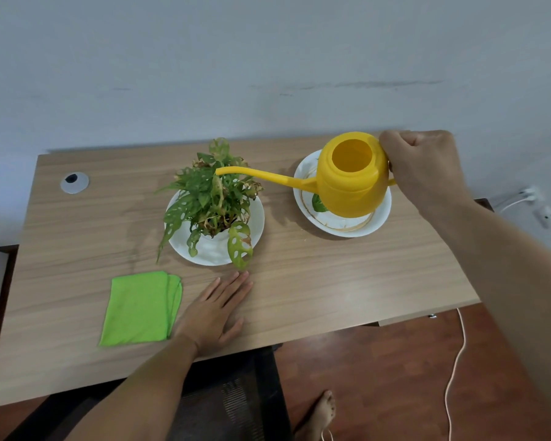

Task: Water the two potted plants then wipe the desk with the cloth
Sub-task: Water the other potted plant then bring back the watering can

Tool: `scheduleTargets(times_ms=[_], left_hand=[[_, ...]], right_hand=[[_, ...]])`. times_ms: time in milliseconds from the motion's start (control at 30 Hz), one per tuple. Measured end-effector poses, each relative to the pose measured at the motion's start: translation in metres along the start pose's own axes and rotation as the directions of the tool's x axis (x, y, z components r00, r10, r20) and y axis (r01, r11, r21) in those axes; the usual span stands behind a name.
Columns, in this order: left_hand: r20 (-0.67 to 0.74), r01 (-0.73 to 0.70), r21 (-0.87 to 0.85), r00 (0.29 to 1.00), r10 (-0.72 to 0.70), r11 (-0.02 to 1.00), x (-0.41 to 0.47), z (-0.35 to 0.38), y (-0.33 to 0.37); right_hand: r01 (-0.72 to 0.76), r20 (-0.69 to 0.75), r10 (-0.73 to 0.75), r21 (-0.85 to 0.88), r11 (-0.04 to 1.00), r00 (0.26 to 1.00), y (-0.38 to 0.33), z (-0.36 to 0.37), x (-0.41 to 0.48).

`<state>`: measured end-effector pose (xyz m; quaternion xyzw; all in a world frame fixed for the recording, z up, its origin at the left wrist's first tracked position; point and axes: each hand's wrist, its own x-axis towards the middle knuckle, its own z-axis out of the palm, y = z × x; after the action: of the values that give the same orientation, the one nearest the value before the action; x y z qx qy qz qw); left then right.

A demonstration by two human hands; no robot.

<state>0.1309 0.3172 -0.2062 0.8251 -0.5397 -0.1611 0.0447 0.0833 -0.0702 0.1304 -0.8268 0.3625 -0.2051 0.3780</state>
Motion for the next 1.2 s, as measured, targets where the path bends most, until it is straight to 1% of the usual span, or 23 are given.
scheduleTargets(times_ms=[333, 567, 667, 800, 967, 1200], left_hand=[[-0.004, 0.003, 0.011, 1.000, -0.002, 1.000, 0.001, 0.000, 0.001], [-0.015, 0.013, 0.003, 1.000, -0.013, 1.000, 0.000, 0.001, 0.001], [-0.010, 0.014, -0.003, 1.000, -0.014, 1.000, 0.001, 0.002, 0.000], [-0.006, 0.016, -0.012, 1.000, -0.016, 1.000, 0.002, 0.003, 0.000], [-0.003, 0.006, -0.024, 1.000, -0.006, 1.000, 0.002, 0.003, -0.002], [-0.017, 0.000, -0.021, 1.000, 0.000, 1.000, 0.001, 0.004, -0.003]], right_hand=[[0.054, 0.024, -0.053, -0.075, 0.996, 0.998, 0.011, -0.002, 0.002], [0.013, -0.031, -0.017, -0.124, 0.992, 0.999, 0.021, -0.009, 0.009], [0.000, -0.058, -0.006, -0.114, 0.993, 0.998, 0.022, -0.013, 0.015], [-0.049, -0.081, 0.043, -0.084, 0.995, 0.996, 0.022, -0.013, 0.022], [-0.057, -0.094, 0.053, -0.045, 0.997, 0.994, 0.015, -0.004, 0.028], [-0.019, -0.040, 0.018, -0.005, 1.000, 0.999, 0.008, 0.012, 0.026]])
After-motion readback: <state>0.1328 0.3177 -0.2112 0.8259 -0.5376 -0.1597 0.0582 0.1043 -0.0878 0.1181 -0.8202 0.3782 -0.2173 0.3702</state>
